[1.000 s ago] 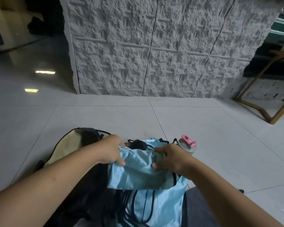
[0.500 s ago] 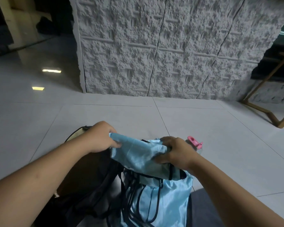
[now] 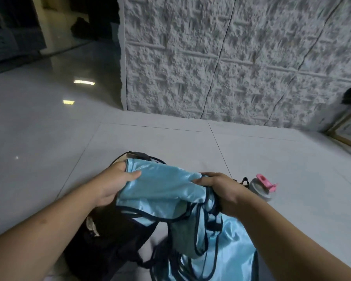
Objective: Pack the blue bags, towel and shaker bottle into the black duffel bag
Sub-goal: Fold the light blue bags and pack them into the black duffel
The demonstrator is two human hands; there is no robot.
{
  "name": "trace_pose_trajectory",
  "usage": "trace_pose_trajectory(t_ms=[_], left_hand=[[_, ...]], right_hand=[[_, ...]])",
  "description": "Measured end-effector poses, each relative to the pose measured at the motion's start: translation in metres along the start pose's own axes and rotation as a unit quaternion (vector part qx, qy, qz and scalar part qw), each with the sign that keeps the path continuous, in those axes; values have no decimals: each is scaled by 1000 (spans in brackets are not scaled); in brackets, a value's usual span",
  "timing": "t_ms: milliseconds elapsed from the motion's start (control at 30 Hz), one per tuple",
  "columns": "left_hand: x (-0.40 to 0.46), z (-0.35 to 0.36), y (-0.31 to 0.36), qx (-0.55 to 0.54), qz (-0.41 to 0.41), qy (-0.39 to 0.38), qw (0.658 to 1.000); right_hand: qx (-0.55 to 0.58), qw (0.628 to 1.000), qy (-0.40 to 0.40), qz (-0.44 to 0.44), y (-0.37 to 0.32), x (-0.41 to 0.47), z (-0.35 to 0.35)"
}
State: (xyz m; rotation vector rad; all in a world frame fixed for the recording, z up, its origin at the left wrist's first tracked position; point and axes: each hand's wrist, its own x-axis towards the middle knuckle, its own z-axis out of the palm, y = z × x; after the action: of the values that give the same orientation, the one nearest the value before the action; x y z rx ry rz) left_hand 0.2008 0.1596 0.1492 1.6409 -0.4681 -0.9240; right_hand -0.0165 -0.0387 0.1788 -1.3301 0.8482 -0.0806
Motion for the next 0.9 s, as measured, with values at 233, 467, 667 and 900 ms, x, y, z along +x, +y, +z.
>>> trace_pose_trajectory(t_ms=[233,467,667,900], left_hand=[[12,-22,-51,7,-56,137,989],[23,-28,-84,90,-86,304,944],[19,-13,-101,34,-92,355,930],[20,-12,-114,-42,-145,370,917]], right_hand=[[-59,995,2,75,-21,53,52],[-73,995,71,-4,-26,95,104],[-294,951,35,-92,-20,130,155],[-520,845,10,-119,6,165,188]])
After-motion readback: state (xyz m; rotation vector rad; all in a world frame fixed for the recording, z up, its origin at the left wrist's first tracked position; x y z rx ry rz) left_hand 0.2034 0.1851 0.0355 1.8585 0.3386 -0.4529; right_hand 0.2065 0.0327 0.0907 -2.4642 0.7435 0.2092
